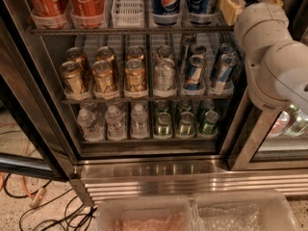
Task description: Pick pepsi can from top shelf of fridge
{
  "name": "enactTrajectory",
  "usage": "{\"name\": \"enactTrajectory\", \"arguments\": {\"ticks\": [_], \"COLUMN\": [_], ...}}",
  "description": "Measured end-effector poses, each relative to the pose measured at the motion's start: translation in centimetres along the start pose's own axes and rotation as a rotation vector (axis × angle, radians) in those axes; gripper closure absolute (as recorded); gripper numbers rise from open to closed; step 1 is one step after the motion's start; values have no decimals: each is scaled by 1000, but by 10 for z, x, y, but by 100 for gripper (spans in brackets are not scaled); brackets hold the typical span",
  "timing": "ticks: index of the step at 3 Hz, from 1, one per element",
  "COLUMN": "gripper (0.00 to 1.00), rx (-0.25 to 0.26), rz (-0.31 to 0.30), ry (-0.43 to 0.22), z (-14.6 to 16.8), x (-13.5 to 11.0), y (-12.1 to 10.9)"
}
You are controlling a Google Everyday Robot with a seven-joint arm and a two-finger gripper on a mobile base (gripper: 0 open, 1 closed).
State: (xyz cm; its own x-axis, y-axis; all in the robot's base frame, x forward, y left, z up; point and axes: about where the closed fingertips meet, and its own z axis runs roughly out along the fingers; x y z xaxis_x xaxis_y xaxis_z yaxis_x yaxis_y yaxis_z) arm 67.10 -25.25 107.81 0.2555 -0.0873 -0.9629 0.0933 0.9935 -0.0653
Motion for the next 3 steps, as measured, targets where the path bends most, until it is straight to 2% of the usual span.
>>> {"name": "enactTrajectory", "arguments": {"ticks": [1,3], "gripper": [39,85], "rx": [8,22], "rz": [-1,-3], "ry": [-6,-21], "z": [1,2], "x": [-1,-3], "y": [-1,-7]}}
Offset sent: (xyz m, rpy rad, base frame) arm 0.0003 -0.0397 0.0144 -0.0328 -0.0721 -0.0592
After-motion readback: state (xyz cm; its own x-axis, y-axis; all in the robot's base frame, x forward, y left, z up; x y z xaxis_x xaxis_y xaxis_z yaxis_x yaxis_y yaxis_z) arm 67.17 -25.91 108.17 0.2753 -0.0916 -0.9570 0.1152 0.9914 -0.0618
